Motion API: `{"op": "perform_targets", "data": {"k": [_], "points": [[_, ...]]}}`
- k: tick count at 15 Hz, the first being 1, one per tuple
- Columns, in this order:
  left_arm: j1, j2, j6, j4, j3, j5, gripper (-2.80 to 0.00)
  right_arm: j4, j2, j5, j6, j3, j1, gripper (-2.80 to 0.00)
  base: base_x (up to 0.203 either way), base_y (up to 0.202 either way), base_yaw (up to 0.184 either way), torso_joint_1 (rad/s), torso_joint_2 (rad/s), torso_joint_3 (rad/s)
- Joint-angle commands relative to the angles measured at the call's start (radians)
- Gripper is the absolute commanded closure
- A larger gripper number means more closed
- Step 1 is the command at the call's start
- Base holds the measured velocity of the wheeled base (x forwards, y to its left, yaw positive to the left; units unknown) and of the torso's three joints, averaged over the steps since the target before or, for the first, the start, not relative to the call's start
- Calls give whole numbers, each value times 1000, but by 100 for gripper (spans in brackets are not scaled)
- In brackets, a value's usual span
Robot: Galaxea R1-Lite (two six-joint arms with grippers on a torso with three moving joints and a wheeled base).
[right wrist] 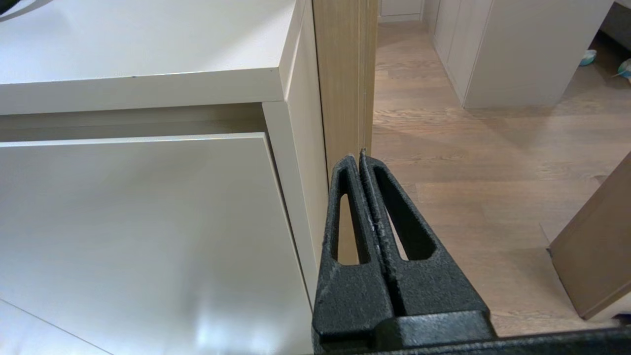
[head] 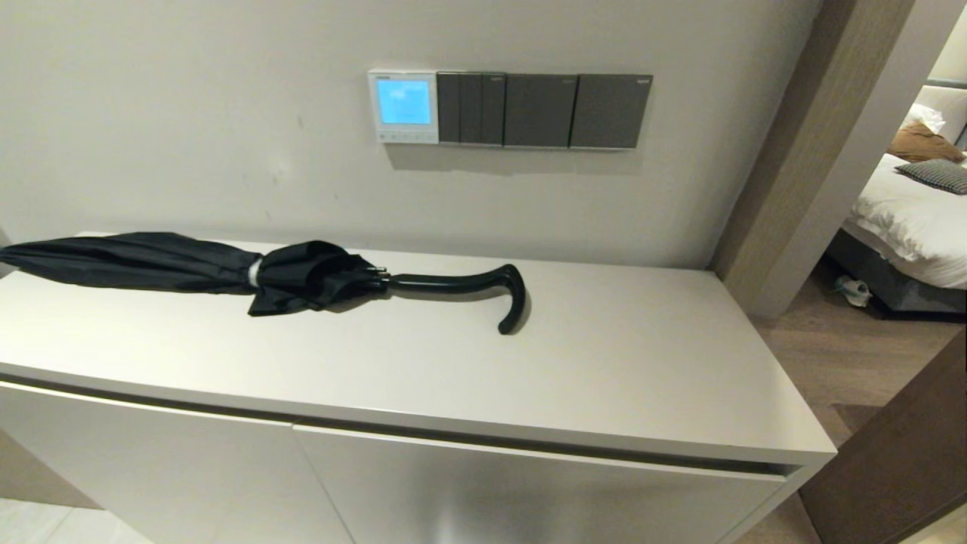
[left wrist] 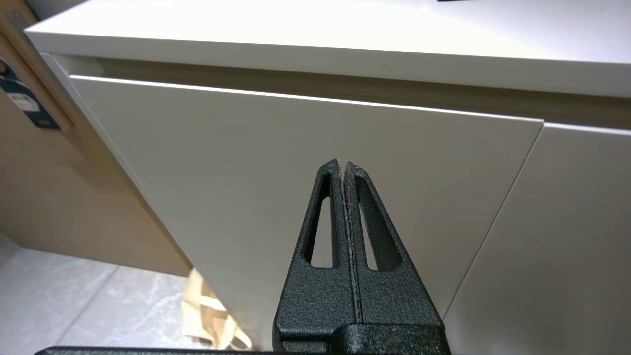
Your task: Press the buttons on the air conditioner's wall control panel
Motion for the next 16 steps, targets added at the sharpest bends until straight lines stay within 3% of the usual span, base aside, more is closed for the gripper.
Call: {"op": "perform_targets", "data": {"k": [1,4,8,10,12,16], "points": [[-3,-11,31,6,-2,3,0,-2,0,0,-7,0,0,0,0,0,0,0,0,0],[-4,-14,63,25,-7,3,0,-5,0,0,-12,0,0,0,0,0,0,0,0,0],[-4,-14,33,113,-31,12,0,-5,0,2,-10,0,0,0,0,0,0,0,0,0],[-5,-38,17,124,-29,-48,0,-5,0,0,-10,0,0,0,0,0,0,0,0,0],[-8,-71,40,170,5,-199,0,-5,0,2,-10,0,0,0,0,0,0,0,0,0],[-10,-146,32,182,7,-199,0,-2,0,0,-9,0,0,0,0,0,0,0,0,0]]}}
